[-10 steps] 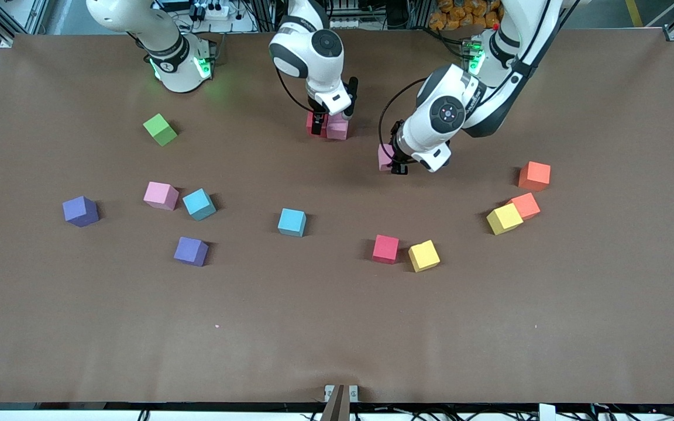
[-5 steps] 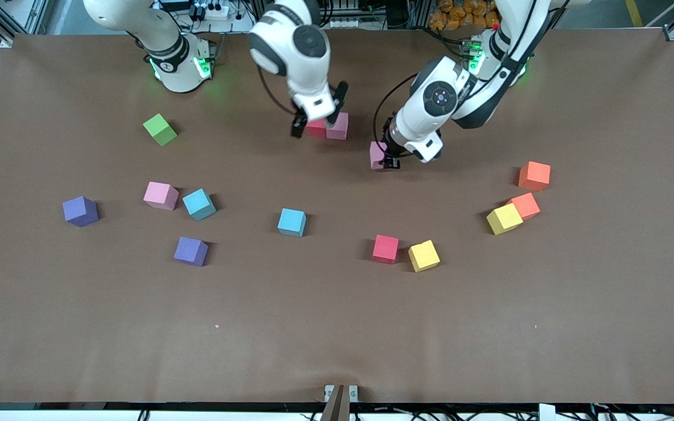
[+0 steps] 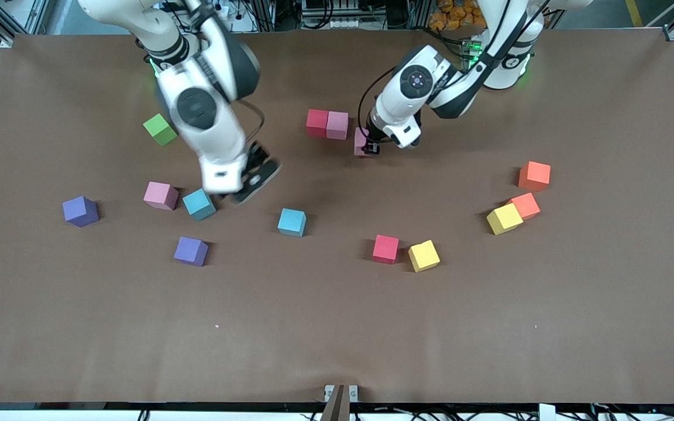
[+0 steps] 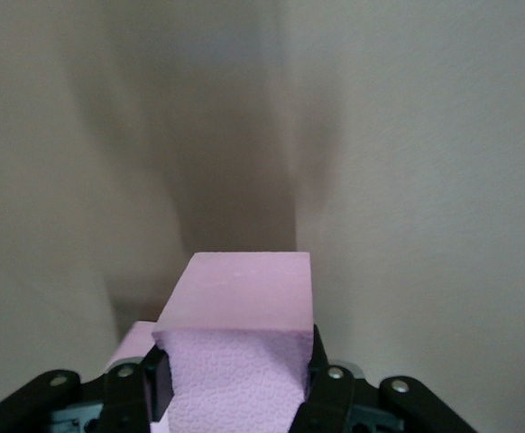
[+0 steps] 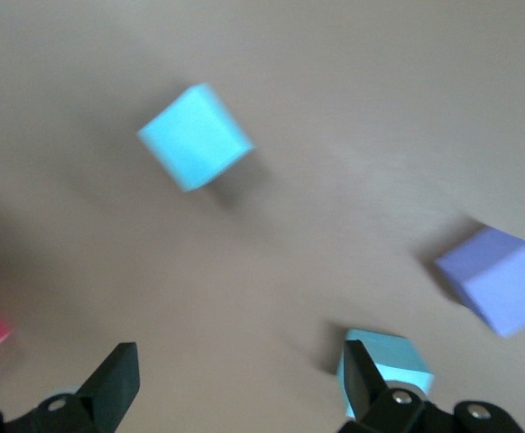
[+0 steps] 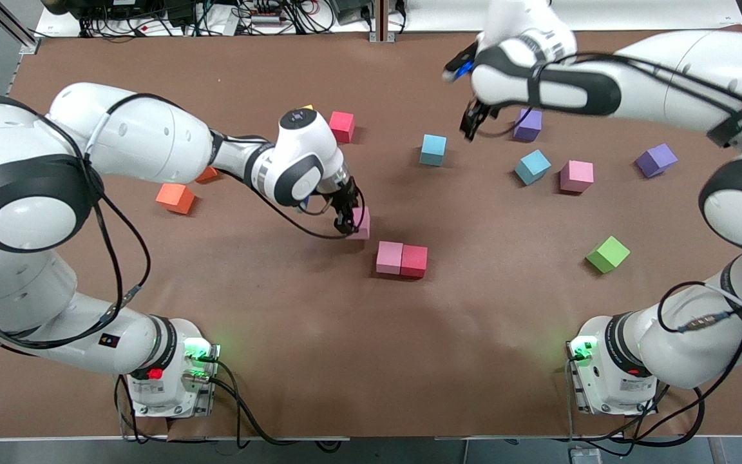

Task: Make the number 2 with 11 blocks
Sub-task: 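Reach and grasp the teal block with the right gripper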

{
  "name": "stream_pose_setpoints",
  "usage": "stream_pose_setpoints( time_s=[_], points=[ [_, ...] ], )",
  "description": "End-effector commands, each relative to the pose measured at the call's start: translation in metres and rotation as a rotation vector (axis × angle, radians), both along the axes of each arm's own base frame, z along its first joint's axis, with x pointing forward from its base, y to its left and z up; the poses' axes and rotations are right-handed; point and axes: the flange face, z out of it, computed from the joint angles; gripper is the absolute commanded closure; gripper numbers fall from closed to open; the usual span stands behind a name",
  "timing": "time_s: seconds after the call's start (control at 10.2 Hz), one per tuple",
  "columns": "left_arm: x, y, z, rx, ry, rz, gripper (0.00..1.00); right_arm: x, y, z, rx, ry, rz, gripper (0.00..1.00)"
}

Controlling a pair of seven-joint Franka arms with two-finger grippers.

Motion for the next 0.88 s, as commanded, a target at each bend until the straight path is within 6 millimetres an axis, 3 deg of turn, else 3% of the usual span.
stream_pose_setpoints(
  time_s=[0.0,0.2,0.59,0.78],
  points=[
    [-0.004,-0.002,-0.005,0.007,-0.004,0.013,0.79,0.037,0.028,-0.018,-0.014,-0.003,-0.284,0.0],
    [-0.017,-0.009,-0.012,0.015,0.015,0.001,0.78,0.042,0.046,-0.022,-0.012,-0.018,-0.469,0.0],
    [-0.034,-0.015,-0.021,0.029,0.037,0.029,0.78,0.043,0.095,-0.085,0.067,0.039,-0.754,0.0],
    [-0.036,-0.013,-0.023,0.035,0.04,0.029,0.78,0.04,0.104,-0.109,0.069,0.041,-0.776,0.0]
  ],
)
